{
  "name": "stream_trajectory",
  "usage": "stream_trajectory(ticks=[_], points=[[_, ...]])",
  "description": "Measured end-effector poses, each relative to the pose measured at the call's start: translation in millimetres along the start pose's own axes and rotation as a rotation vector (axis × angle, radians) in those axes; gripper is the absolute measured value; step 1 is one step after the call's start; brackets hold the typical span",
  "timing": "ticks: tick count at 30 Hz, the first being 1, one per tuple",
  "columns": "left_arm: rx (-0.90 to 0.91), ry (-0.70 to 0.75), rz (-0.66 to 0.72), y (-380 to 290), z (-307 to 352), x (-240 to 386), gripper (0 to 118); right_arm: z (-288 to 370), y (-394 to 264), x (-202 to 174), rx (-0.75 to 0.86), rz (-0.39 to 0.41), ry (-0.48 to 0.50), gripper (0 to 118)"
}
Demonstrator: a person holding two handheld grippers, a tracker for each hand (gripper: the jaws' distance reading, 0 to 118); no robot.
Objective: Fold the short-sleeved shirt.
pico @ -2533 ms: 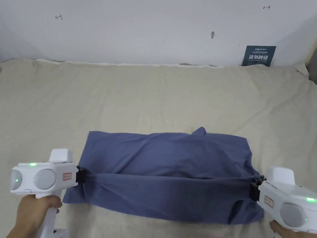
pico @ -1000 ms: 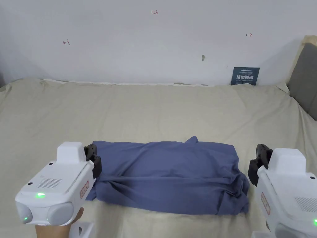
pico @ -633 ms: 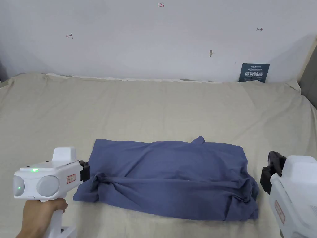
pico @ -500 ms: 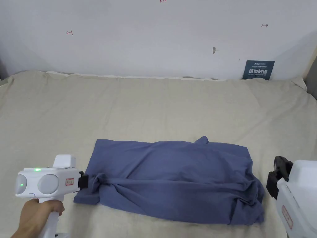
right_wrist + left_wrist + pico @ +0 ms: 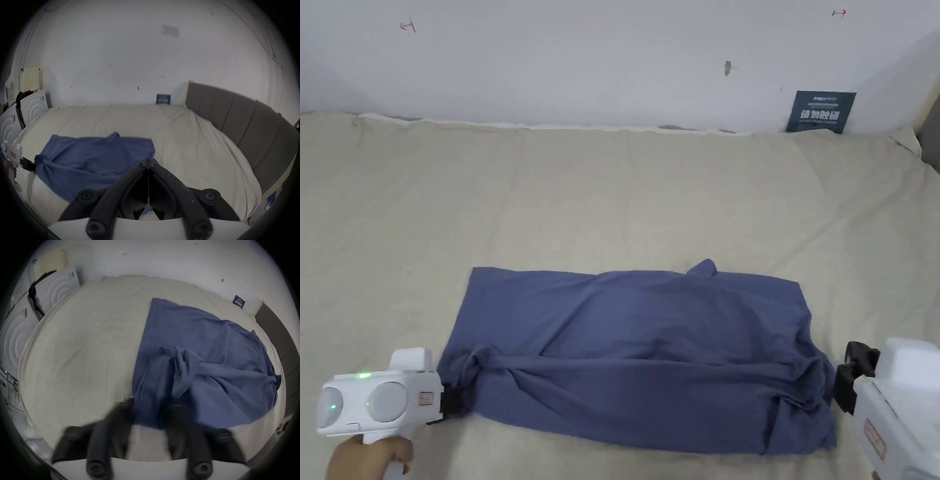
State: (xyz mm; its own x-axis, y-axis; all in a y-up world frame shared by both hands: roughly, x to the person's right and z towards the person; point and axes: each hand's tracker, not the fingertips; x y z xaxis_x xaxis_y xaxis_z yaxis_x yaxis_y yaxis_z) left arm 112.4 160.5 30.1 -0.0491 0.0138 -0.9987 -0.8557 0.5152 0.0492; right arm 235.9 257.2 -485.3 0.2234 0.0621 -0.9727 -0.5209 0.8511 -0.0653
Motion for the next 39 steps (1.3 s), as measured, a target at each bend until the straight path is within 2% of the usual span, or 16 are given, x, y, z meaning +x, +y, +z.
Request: stream_trajectory(ticks=[1,2,6,7,8,10,11,12,15,16,17,18,19,21,31,39], points=[[0.017,-0.051,0.01,0,2,-1,8,-11,-5,3,-0.051,-0.015,-0.007,18],[0.001,-0.052,0.031,1,4,-4,8,-23,-11,6,-0.11,-0.027,-0.002,38],[0.044,-0.062,0.019,3,18,-6,8,-72,-41,13,-0.348,-0.076,0.016,92],[0.054,-0.069,0.017,4,22,-6,8,-81,-49,12,-0.387,-0.076,0.014,99],[0.06,-0.077,0.019,5,25,-7,8,-91,-57,11,-0.424,-0.084,0.012,100],[0.068,-0.086,0.023,7,30,-7,8,-103,-70,9,-0.467,-0.102,0.008,98],[0.072,-0.089,0.023,7,31,-7,8,-109,-75,7,-0.485,-0.098,0.012,89],[0.076,-0.089,0.024,7,32,-7,8,-114,-79,4,-0.486,-0.098,0.015,89],[0.076,-0.084,0.032,4,36,-7,8,-101,-76,0,-0.448,-0.104,0.029,75],[0.077,-0.079,0.039,2,38,-8,8,-95,-72,0,-0.428,-0.086,0.039,56],[0.081,-0.077,0.051,0,40,-9,8,-89,-69,-1,-0.41,-0.032,-0.031,19],[0.083,-0.078,0.062,-1,40,-12,8,-83,-67,4,-0.387,-0.036,0.015,8],[0.084,-0.078,0.074,-3,42,-13,8,-79,-65,10,-0.385,-0.076,0.06,8],[0.089,-0.079,0.092,-7,50,-17,8,-66,-61,23,-0.361,-0.132,0.06,7],[0.058,-0.093,0.136,-70,95,-37,8,16,-81,54,-0.297,-0.118,0.066,7],[-0.087,-0.003,0.081,-127,68,-33,8,22,-146,55,-0.441,-0.123,0.055,8]])
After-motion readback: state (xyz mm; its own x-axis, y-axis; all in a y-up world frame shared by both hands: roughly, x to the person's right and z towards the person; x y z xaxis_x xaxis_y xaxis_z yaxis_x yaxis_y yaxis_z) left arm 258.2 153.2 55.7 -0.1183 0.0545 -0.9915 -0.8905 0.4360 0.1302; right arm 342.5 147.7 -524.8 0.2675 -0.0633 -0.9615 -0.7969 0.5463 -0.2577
